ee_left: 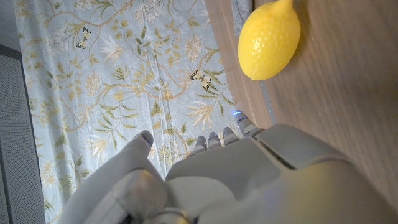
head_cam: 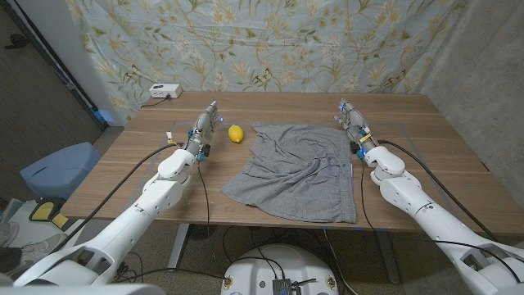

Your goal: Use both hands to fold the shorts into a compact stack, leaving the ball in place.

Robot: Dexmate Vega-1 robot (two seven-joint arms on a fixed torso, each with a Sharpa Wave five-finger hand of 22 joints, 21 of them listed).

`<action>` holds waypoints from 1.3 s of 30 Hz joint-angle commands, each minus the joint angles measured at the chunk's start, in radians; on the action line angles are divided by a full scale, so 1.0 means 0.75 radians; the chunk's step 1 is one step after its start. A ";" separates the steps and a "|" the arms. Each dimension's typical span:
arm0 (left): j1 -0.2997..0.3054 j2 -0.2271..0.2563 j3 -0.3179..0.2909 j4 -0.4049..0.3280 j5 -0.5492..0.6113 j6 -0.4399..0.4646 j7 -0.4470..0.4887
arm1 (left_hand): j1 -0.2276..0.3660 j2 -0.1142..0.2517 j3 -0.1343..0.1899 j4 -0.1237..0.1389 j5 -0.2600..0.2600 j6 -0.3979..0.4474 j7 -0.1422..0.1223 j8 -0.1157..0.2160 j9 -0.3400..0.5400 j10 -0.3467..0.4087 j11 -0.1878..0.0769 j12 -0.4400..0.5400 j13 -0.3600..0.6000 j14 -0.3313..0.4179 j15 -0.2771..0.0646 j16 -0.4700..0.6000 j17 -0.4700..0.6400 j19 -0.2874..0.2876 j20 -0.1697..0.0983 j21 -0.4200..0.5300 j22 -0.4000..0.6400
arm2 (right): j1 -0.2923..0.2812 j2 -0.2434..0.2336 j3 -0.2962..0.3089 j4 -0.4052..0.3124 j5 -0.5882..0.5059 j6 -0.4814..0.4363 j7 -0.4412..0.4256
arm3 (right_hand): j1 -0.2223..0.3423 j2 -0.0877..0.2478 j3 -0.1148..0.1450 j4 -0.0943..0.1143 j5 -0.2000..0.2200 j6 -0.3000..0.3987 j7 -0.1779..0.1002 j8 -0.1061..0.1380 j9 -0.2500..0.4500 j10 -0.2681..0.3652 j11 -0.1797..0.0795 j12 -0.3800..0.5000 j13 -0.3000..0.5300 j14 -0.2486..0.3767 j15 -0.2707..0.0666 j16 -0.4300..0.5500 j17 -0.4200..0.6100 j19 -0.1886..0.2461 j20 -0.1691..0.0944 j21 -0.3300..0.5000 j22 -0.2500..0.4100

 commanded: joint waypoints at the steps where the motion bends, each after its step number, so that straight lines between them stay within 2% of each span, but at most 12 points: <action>1: 0.057 0.086 0.035 -0.098 0.308 -0.096 0.180 | 0.038 0.022 0.023 -0.020 -0.011 -0.104 -0.015 0.020 0.006 -0.120 0.005 0.021 0.002 -0.149 -0.005 0.015 0.000 -0.120 0.032 0.010 0.001 | -0.054 -0.073 -0.017 -0.123 -0.113 -0.022 -0.088 | 0.021 0.005 0.017 -0.005 -0.002 0.018 0.002 0.010 0.004 0.013 0.010 0.013 0.007 0.003 0.011 0.008 0.003 0.016 0.011 0.008 0.005; 2: 0.064 0.099 0.041 -0.111 0.364 -0.107 0.210 | 0.048 0.022 0.030 -0.027 -0.015 -0.086 -0.024 0.022 0.007 -0.104 -0.009 0.023 0.001 -0.138 -0.006 0.014 -0.001 -0.114 0.039 0.007 0.001 | -0.063 -0.089 -0.018 -0.147 -0.128 -0.035 -0.099 | 0.023 0.005 0.018 -0.007 -0.003 0.020 0.002 0.010 0.004 0.014 0.011 0.013 0.007 0.007 0.014 0.009 0.004 0.015 0.016 0.007 0.005; 6: 0.100 0.160 0.058 -0.189 0.609 -0.112 0.354 | 0.076 0.024 0.049 -0.047 -0.028 -0.014 -0.044 0.031 0.007 -0.062 0.024 0.027 0.001 -0.098 0.000 0.014 -0.002 -0.088 0.067 0.003 0.001 | -0.100 -0.151 -0.026 -0.239 -0.193 -0.080 -0.139 | 0.028 0.006 0.023 -0.011 -0.006 0.023 -0.001 0.009 0.004 0.018 0.002 0.012 0.007 0.009 0.022 0.008 0.004 0.008 0.035 0.004 0.006; 9: 0.131 0.199 0.061 -0.255 0.741 -0.089 0.424 | 0.094 0.024 0.060 -0.060 -0.037 0.013 -0.056 0.029 0.008 -0.031 0.002 0.030 0.001 -0.067 -0.003 0.016 -0.002 -0.072 0.073 0.000 0.001 | -0.126 -0.203 -0.032 -0.315 -0.244 -0.127 -0.165 | 0.030 0.006 0.024 -0.012 -0.008 0.025 -0.003 0.009 0.004 0.019 0.003 0.012 0.007 0.011 0.024 0.008 0.004 0.008 0.038 0.003 0.006; 11: 0.151 0.221 0.059 -0.294 0.800 -0.075 0.449 | 0.104 0.022 0.065 -0.068 -0.042 0.034 -0.064 0.030 0.008 -0.013 0.007 0.032 0.001 -0.052 -0.008 0.016 -0.003 -0.065 0.070 -0.002 0.001 | -0.142 -0.237 -0.034 -0.364 -0.264 -0.160 -0.165 | 0.031 0.007 0.026 -0.013 -0.009 0.027 -0.004 0.010 0.004 0.020 0.002 0.011 0.007 0.012 0.025 0.008 0.005 0.007 0.040 0.003 0.006; 14: 0.188 0.264 0.048 -0.362 0.852 -0.049 0.459 | 0.118 0.018 0.072 -0.080 -0.051 0.060 -0.068 0.028 0.008 0.012 0.024 0.033 0.001 -0.031 -0.003 0.014 -0.003 -0.052 0.072 -0.005 0.001 | -0.167 -0.283 -0.032 -0.433 -0.264 -0.204 -0.148 | 0.033 0.007 0.028 -0.015 -0.011 0.027 -0.011 0.009 0.004 0.022 0.003 0.010 0.007 0.012 0.027 0.008 0.005 0.007 0.042 0.002 0.006; 21: 0.316 0.389 -0.017 -0.575 0.981 0.081 0.495 | 0.134 0.014 0.081 -0.095 -0.063 0.070 -0.074 0.017 0.009 0.024 0.018 0.024 0.001 -0.031 0.007 0.003 -0.001 -0.053 0.080 -0.018 0.002 | -0.241 -0.376 -0.017 -0.583 -0.314 -0.267 -0.168 | 0.037 0.008 0.033 -0.018 -0.015 0.029 -0.031 0.008 0.004 0.025 0.003 0.008 0.008 0.021 0.029 0.010 0.006 0.009 0.047 0.002 0.006; 30: 0.464 0.462 -0.087 -0.722 1.071 0.155 0.542 | 0.142 0.002 0.081 -0.108 -0.074 0.088 -0.087 0.012 0.009 0.054 0.019 0.023 0.001 -0.015 0.009 0.002 -0.001 -0.044 0.094 -0.026 0.003 | -0.341 -0.472 0.010 -0.739 -0.394 -0.331 -0.221 | 0.041 0.009 0.038 -0.021 -0.019 0.037 -0.033 0.009 0.005 0.033 0.002 0.008 0.008 0.032 0.029 0.012 0.007 0.018 0.047 0.004 0.006; 32: 0.493 0.472 -0.100 -0.749 1.091 0.169 0.550 | 0.144 0.000 0.081 -0.111 -0.076 0.096 -0.090 0.013 0.010 0.061 0.014 0.023 0.001 -0.012 0.010 0.002 0.000 -0.041 0.094 -0.028 0.003 | -0.365 -0.493 0.017 -0.771 -0.418 -0.346 -0.237 | 0.044 0.011 0.041 -0.023 -0.019 0.037 -0.033 0.009 0.005 0.036 0.001 0.009 0.008 0.034 0.025 0.013 0.007 0.020 0.047 0.005 0.006; 33: 0.506 0.478 -0.105 -0.762 1.100 0.176 0.551 | 0.147 -0.002 0.082 -0.115 -0.079 0.100 -0.091 0.011 0.010 0.071 -0.015 0.023 0.001 -0.007 0.009 0.001 0.000 -0.038 0.099 -0.031 0.004 | -0.379 -0.504 0.021 -0.788 -0.429 -0.354 -0.245 | 0.045 0.012 0.042 -0.024 -0.020 0.040 -0.033 0.009 0.005 0.037 0.003 0.009 0.008 0.034 0.024 0.012 0.007 0.020 0.047 0.005 0.006; 34: 0.519 0.486 -0.110 -0.775 1.108 0.182 0.550 | 0.148 -0.002 0.082 -0.117 -0.079 0.105 -0.091 0.012 0.010 0.074 -0.003 0.022 0.001 -0.003 0.007 0.002 0.000 -0.036 0.100 -0.032 0.004 | -0.392 -0.515 0.026 -0.803 -0.437 -0.360 -0.250 | 0.046 0.012 0.043 -0.025 -0.020 0.040 -0.033 0.009 0.005 0.038 0.003 0.009 0.008 0.035 0.025 0.012 0.007 0.020 0.047 0.005 0.006; 39: 0.593 0.535 -0.139 -0.860 1.195 0.250 0.552 | 0.155 -0.005 0.084 -0.128 -0.083 0.137 -0.102 0.015 0.010 0.109 -0.019 0.026 0.001 0.015 -0.004 0.003 -0.001 -0.021 0.106 -0.035 0.004 | -0.494 -0.584 0.071 -0.916 -0.500 -0.413 -0.317 | 0.055 0.015 0.049 -0.030 -0.021 0.048 -0.037 0.011 0.005 0.045 -0.002 0.009 0.008 0.041 0.022 0.013 0.005 0.021 0.052 0.004 0.006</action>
